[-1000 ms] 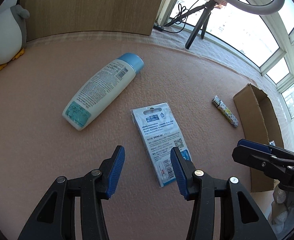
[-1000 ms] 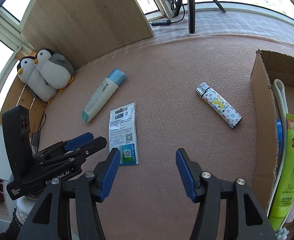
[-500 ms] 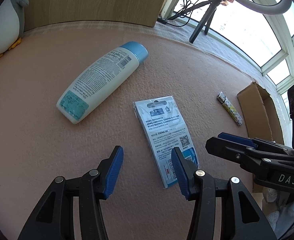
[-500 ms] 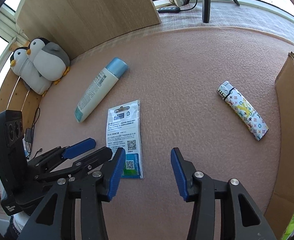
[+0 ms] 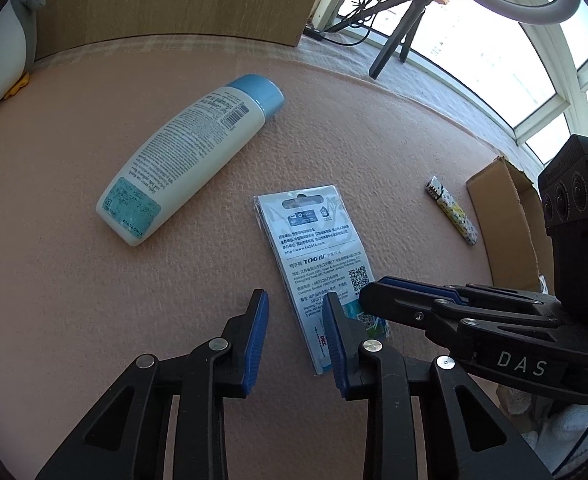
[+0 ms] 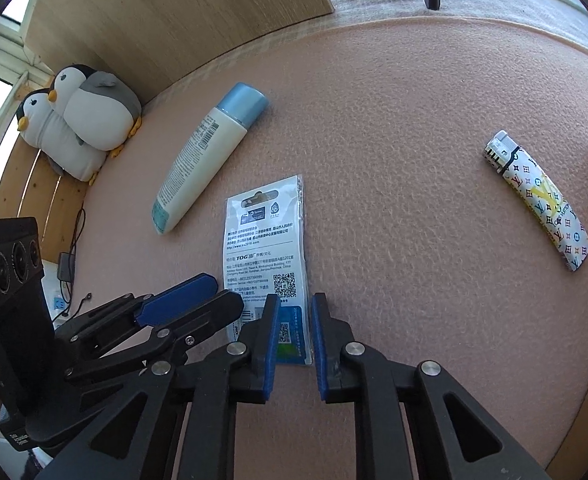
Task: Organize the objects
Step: 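Move the left tool to the TOG card package and grasp it, then lift the card package with the left tool and carry it toward the box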
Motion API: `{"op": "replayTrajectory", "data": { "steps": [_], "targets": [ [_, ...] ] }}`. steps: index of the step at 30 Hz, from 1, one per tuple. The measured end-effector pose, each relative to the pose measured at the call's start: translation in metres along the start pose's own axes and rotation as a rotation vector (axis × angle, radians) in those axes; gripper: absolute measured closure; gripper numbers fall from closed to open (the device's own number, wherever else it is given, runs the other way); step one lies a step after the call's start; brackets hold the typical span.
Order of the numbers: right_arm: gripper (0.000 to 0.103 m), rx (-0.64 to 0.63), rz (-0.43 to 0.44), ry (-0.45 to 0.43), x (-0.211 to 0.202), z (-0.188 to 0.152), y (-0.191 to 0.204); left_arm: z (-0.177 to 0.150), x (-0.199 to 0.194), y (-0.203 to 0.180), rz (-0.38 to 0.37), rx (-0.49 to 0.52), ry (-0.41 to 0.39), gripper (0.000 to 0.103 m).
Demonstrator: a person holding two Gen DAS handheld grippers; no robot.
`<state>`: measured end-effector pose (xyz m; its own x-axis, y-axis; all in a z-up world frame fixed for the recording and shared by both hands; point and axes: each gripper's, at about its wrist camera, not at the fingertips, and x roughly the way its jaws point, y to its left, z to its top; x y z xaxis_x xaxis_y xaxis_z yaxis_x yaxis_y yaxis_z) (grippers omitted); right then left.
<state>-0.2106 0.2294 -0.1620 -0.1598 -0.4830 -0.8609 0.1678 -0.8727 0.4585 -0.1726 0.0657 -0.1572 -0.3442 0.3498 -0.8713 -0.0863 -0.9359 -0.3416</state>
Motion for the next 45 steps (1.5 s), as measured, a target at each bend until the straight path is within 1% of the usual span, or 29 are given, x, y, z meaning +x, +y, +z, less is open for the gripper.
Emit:
{"op": "replayTrajectory", "data": {
  "steps": [4, 8, 12, 19, 25, 28, 30, 31, 32, 34, 37, 40, 42, 45],
  "targets": [
    [0.093, 0.011, 0.027, 0.015, 0.002, -0.003, -0.001, -0.002, 0.001, -0.001, -0.029, -0.002, 0.013, 0.078],
    [0.093, 0.007, 0.017, 0.011, 0.001, -0.008, 0.001, -0.010, -0.001, -0.007, -0.017, 0.019, 0.007, 0.079],
    [0.093, 0.015, 0.028, 0.016, -0.002, -0.018, -0.001, -0.021, -0.005, -0.007, -0.041, 0.012, 0.017, 0.079],
    [0.093, 0.008, 0.023, 0.023, -0.013, -0.052, -0.001, -0.058, -0.018, -0.018, -0.046, 0.063, 0.036, 0.079],
    [0.093, 0.024, 0.039, 0.035, -0.022, -0.087, -0.001, -0.089, -0.031, -0.023, -0.061, 0.069, 0.051, 0.079],
    [0.093, -0.009, 0.043, 0.055, -0.024, -0.097, 0.004, -0.097, -0.034, -0.025, -0.040, 0.092, 0.048, 0.077],
    [0.092, -0.028, 0.007, 0.037, -0.027, -0.098, 0.008, -0.098, -0.035, -0.024, -0.044, 0.087, 0.045, 0.071],
    [0.090, -0.027, -0.011, 0.025, -0.029, -0.097, 0.008, -0.098, -0.036, -0.024, -0.044, 0.088, 0.041, 0.065],
    [0.085, -0.022, -0.008, 0.019, -0.029, -0.095, 0.008, -0.098, -0.036, -0.025, -0.043, 0.092, 0.038, 0.061],
    [0.083, -0.001, 0.018, 0.014, -0.028, -0.093, 0.006, -0.099, -0.036, -0.026, -0.045, 0.103, 0.037, 0.059],
    [0.083, 0.011, 0.039, 0.015, -0.025, -0.088, 0.006, -0.100, -0.036, -0.027, -0.048, 0.113, 0.033, 0.058],
    [0.083, 0.004, 0.050, 0.023, -0.022, -0.086, 0.007, -0.100, -0.036, -0.028, -0.051, 0.120, 0.032, 0.060],
    [0.083, -0.002, 0.045, 0.024, -0.021, -0.085, 0.010, -0.101, -0.036, -0.030, -0.050, 0.130, 0.031, 0.063],
    [0.082, -0.019, 0.022, 0.019, -0.022, -0.084, 0.013, -0.099, -0.033, -0.034, -0.046, 0.125, 0.028, 0.063]
  ]
}}
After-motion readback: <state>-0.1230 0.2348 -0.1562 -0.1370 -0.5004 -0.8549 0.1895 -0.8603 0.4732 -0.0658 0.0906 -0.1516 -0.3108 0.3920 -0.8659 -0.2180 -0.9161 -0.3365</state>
